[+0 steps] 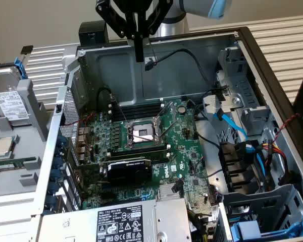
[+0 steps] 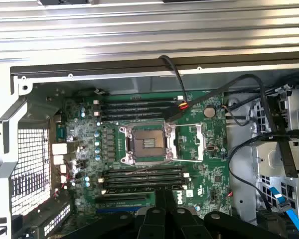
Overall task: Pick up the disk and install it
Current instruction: 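Reach for the disk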
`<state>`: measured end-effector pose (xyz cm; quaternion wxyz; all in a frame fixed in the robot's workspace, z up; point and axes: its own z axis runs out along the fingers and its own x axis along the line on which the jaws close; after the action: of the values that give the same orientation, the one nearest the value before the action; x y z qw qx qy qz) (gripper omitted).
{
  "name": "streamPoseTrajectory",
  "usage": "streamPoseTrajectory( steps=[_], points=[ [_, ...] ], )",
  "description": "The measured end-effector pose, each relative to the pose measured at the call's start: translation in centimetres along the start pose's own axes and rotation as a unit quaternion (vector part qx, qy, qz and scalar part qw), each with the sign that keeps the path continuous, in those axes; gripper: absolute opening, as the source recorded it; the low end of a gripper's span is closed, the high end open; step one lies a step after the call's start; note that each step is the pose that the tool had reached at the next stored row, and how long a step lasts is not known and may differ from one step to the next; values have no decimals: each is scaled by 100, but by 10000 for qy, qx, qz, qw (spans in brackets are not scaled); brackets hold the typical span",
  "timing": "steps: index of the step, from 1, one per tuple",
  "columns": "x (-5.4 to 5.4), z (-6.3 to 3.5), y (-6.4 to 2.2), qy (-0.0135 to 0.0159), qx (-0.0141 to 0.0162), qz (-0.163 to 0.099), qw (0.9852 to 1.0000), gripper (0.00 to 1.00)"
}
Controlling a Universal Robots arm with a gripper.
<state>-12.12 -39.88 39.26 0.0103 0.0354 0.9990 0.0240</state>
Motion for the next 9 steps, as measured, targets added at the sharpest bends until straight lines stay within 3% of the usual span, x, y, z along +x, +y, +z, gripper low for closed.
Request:
streamPoseTrajectory(
  steps=[9],
  points=[
    [0,0,0,0,0,0,10000,11]
  ],
)
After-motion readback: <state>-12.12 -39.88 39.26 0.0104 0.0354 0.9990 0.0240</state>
